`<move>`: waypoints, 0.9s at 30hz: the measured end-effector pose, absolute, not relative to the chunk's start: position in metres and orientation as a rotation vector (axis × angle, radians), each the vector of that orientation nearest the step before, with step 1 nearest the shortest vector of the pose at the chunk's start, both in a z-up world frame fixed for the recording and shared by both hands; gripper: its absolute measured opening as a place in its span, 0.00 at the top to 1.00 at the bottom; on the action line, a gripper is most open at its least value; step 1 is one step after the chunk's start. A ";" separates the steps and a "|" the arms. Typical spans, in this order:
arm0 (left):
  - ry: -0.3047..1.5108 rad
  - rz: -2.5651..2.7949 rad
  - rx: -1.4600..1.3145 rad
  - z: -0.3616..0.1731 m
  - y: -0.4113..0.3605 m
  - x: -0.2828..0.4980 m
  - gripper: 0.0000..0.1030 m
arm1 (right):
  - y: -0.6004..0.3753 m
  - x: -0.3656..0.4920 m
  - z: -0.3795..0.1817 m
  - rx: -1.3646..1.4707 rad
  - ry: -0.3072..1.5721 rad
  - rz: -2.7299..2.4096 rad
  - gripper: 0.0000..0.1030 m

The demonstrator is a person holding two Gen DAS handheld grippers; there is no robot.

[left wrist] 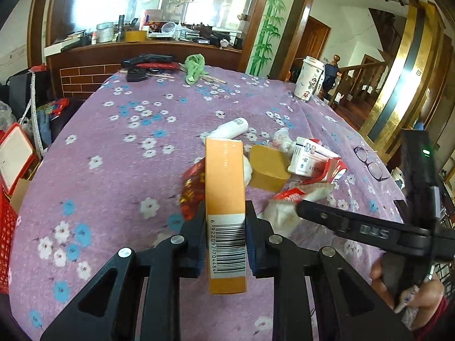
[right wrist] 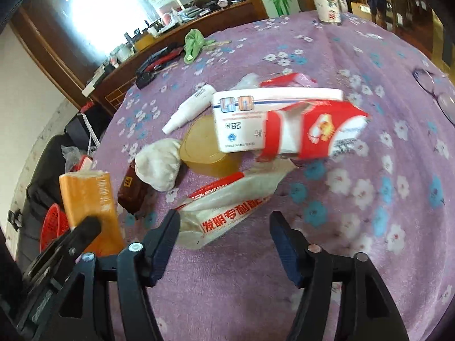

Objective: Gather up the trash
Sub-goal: 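Grasp the white plastic wrapper with the right tool while the left tool holds the orange box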

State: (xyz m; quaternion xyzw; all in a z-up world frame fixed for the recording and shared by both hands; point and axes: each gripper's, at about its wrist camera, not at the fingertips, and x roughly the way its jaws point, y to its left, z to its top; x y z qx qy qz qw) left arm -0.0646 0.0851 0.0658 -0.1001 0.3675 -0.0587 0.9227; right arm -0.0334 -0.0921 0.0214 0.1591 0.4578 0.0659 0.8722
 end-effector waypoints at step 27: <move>0.765 -0.118 -0.228 0.054 0.094 -0.073 0.79 | -0.125 -0.018 0.007 0.560 0.899 0.163 0.70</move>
